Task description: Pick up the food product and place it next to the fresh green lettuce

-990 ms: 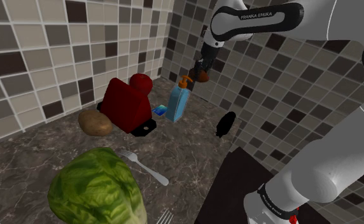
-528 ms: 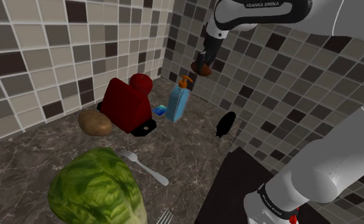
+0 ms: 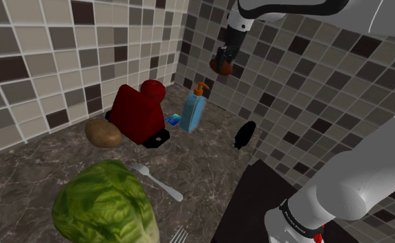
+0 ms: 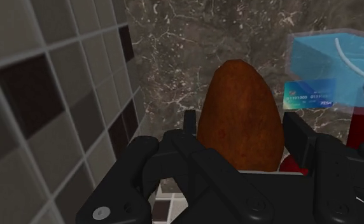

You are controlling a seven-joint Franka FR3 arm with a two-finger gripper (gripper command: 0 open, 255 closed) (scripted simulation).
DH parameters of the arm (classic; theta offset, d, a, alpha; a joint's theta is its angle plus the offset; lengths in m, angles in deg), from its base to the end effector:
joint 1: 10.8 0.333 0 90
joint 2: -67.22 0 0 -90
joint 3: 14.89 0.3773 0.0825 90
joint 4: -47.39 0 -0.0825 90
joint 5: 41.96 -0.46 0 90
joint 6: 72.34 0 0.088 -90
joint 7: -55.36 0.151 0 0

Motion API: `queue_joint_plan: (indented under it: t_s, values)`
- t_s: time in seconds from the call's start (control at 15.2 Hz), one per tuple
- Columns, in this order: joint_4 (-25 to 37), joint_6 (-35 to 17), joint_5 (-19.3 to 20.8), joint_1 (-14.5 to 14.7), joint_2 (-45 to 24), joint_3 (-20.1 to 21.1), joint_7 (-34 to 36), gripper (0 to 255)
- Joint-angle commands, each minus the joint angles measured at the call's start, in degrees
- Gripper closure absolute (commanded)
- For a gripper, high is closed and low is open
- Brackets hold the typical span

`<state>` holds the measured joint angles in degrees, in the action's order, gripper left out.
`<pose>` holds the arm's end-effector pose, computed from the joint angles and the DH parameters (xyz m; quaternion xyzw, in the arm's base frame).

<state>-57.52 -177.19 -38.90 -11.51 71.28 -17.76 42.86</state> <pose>0.6196 -0.0461 0.5652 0.9956 0.0836 0.0311 0.0289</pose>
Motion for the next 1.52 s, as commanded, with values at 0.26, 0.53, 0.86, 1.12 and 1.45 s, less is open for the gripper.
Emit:
queue_joint_plan:
  t_s: [0.26, 0.53, 0.86, 1.12, 1.45]
  values:
    - [-8.4, -0.2, 0.1, 2.6, 7.9, 3.4, 6.1, 255]
    - [-13.4, 0.1, -0.5, 4.5, 12.9, 6.3, 10.6, 255]
    - [-18.1, 1.0, -2.0, 7.1, 18.3, 10.3, 16.4, 255]
    - [-20.6, 2.0, -3.7, 9.2, 21.7, 13.8, 21.2, 255]
    - [-22.4, 3.3, -6.2, 12.0, 24.7, 18.5, 27.5, 255]
